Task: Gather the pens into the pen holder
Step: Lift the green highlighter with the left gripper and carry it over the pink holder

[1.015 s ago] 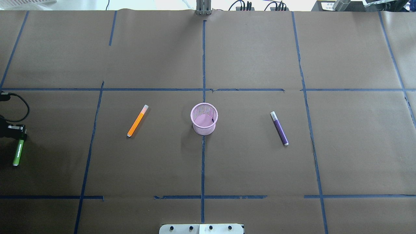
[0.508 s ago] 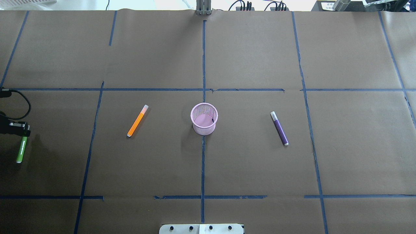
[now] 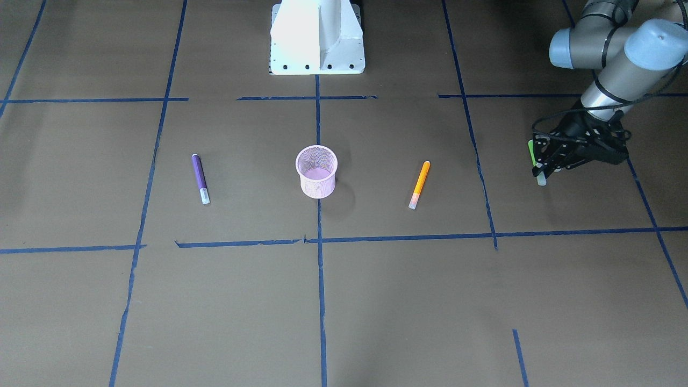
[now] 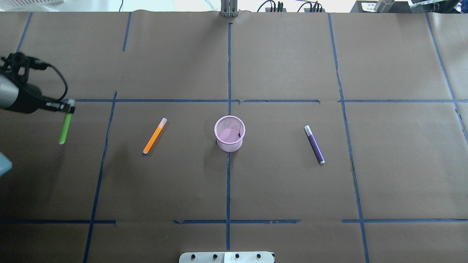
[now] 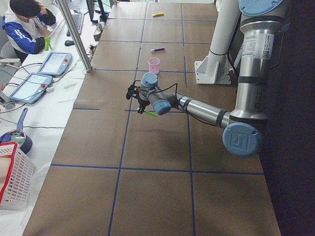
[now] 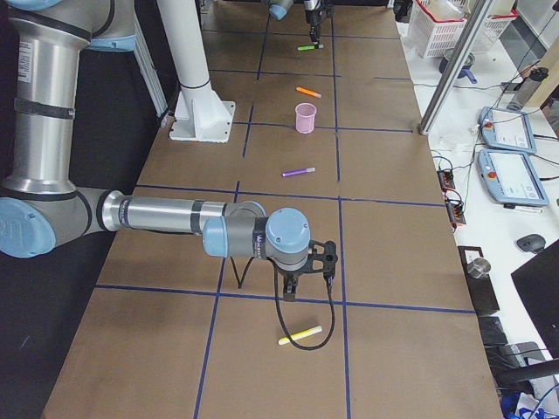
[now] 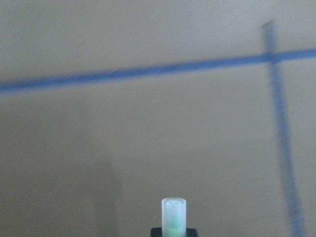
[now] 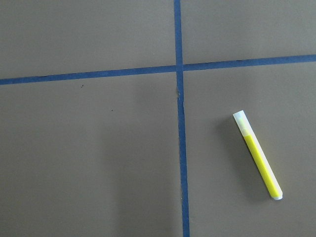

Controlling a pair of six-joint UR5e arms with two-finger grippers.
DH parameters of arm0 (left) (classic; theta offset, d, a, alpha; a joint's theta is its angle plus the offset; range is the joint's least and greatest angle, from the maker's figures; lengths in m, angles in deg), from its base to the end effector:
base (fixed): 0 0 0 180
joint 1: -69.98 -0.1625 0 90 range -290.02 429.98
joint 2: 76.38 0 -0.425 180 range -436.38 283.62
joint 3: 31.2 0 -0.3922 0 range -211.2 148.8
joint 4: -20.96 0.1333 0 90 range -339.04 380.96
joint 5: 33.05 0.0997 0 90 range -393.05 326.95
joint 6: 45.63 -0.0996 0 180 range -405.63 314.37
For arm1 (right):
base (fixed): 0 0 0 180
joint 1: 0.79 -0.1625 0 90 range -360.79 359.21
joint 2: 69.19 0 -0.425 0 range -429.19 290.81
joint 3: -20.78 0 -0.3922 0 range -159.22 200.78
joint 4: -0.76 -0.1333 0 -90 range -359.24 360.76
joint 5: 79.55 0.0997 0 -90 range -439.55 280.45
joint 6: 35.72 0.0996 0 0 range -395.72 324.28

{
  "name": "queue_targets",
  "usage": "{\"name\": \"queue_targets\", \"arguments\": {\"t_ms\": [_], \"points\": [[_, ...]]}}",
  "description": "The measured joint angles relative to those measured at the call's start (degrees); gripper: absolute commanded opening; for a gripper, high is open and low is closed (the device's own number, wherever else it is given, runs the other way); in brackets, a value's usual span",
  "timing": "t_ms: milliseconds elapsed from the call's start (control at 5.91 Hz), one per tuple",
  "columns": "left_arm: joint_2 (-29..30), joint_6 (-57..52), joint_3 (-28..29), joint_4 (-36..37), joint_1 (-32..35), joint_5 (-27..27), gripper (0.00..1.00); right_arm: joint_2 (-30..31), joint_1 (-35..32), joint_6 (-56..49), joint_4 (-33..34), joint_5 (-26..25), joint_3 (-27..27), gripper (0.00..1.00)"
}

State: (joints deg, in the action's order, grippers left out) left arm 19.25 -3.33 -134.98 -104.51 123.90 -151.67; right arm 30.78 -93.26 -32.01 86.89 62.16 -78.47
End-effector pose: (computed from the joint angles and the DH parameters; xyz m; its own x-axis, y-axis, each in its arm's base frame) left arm 0.2491 -0.4872 0.4239 0.5821 0.3036 -0.7543 0.0716 0.9049 0.4195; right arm 0.0732 -0.4188 0.6422 0.6168 0.0482 0.7856 -0.0831 0.9965 0.0041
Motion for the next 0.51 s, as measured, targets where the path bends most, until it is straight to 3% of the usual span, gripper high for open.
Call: {"name": "queue_targets", "arguments": {"t_ms": [338,508], "points": [[14.22,-1.41,-1.42,0.04,-3.29,5.27,0.0,-0.18,0.0,0.23,-0.05,0.46,-0.26,1.0],[19.1,-3.0,-1.81,-0.27,-6.88,11.37,0.0,-0.21,0.0,0.24,0.01,0.49,-0.25,1.0]]}}
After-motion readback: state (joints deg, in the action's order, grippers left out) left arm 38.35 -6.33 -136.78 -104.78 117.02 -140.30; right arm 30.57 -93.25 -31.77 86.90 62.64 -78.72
